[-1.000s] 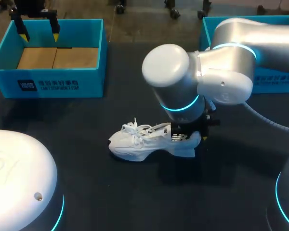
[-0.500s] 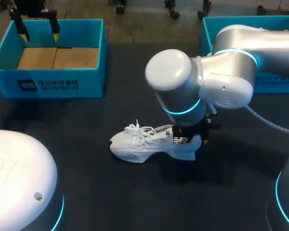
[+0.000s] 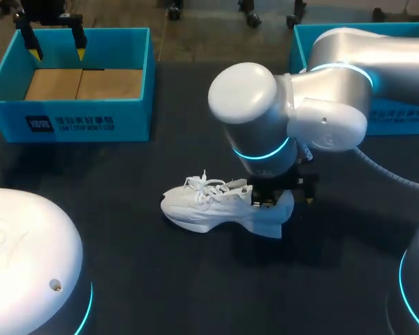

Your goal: Take the shoe out of the shoebox, open the shoe tongue, remove and reinsert the insole, then place the shoe into the shoebox

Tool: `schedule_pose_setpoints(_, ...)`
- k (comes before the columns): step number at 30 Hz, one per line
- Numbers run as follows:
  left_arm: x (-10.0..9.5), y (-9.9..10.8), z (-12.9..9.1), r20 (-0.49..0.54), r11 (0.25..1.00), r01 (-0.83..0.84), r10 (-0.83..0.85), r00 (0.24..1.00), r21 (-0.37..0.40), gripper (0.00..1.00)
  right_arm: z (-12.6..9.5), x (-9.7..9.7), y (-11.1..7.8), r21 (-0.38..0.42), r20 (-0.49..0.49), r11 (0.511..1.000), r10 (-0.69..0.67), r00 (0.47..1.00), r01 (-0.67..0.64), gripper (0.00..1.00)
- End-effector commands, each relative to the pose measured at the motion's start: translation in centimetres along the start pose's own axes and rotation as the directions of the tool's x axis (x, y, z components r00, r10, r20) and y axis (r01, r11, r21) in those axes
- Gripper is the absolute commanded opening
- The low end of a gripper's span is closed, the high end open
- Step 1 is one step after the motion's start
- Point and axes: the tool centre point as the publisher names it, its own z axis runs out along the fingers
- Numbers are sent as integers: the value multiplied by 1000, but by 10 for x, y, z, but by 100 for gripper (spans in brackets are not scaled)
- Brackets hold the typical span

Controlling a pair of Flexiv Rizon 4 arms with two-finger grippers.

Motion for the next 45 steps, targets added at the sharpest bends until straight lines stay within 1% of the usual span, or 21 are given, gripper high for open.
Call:
schedule_pose_setpoints(1, 0, 0, 0, 1, 1000, 0, 0, 1000, 0, 100, -14, -2, -6, -29, -11, 999, 21, 1000, -22, 100)
schedule_pose_setpoints(4, 0, 0, 0, 1, 1000, 0, 0, 1000, 0, 100, -25, -1, -3, -39, -22, 999, -36, 999, 35, 100)
schedule_pose_setpoints(6, 0, 0, 0, 1, 1000, 0, 0, 1000, 0, 100, -35, -3, -1, -65, -97, 997, -55, 994, 49, 100)
schedule_pose_setpoints(8, 0, 0, 0, 1, 1000, 0, 0, 1000, 0, 100, -43, -6, 2, -68, -68, 992, -115, 991, 110, 100)
schedule_pose_setpoints(9, 0, 0, 0, 1, 1000, 0, 0, 1000, 0, 100, -45, -6, 2, -70, -68, 991, -122, 990, 117, 100)
schedule_pose_setpoints(10, 0, 0, 0, 1, 1000, 0, 0, 1000, 0, 100, -53, -9, 4, -80, -69, 984, -164, 984, 158, 100)
schedule_pose_setpoints(13, 0, 0, 0, 1, 1000, 0, 0, 1000, 0, 100, -65, -12, 9, -109, -69, 962, -258, 964, 250, 100)
schedule_pose_setpoints(15, 0, 0, 0, 1, 1000, 0, 0, 1000, 0, 100, -76, -12, 13, -149, -61, 923, -366, 929, 354, 100)
schedule_pose_setpoints(16, 0, 0, 0, 1, 1000, 0, 0, 1000, 0, 100, -78, -11, 14, -163, -70, 907, -404, 912, 389, 100)
schedule_pose_setpoints(17, 0, 0, 0, 1, 1000, 0, 0, 1000, 0, 100, -81, -10, 15, -178, -94, 879, -463, 882, 442, 100)
schedule_pose_setpoints(18, 0, 0, 0, 1, 1000, 0, 0, 1000, 0, 100, -84, -9, 17, -191, -84, 848, -516, 853, 494, 100)
schedule_pose_setpoints(19, 0, 0, 0, 1, 1000, 0, 0, 1000, 0, 100, -85, -9, 18, -194, -83, 838, -532, 843, 510, 100)
schedule_pose_setpoints(20, 0, 0, 0, 1, 1000, 0, 0, 1000, 0, 100, -91, -6, 19, -211, -100, 770, -630, 770, 603, 100)
schedule_pose_setpoints(21, 0, 0, 0, 1, 1000, 0, 0, 1000, 0, 100, -93, -6, 20, -215, -95, 738, -668, 738, 640, 100)
schedule_pose_setpoints(23, 0, 0, 0, 1, 1000, 0, 0, 1000, 0, 100, -95, -8, 23, -224, -106, 691, -719, 687, 688, 100)
schedule_pose_setpoints(26, 0, 0, 0, 1, 1000, 0, 0, 1000, 0, 100, -95, -17, 29, -230, -114, 667, -741, 661, 708, 100)
schedule_pose_setpoints(27, 0, 0, 0, 1, 1000, 0, 0, 1000, 0, 100, -94, -21, 31, -240, -116, 646, -760, 639, 725, 100)
schedule_pose_setpoints(29, 0, 0, 0, 1, 1000, 0, 0, 1000, 0, 100, -93, -27, 34, -256, -129, 623, -779, 613, 739, 100)
schedule_pose_setpoints(45, 0, 0, 0, 1, 1000, 0, 0, 1000, 0, 100, -93, -27, 34, -256, -129, 623, -779, 613, 739, 100)
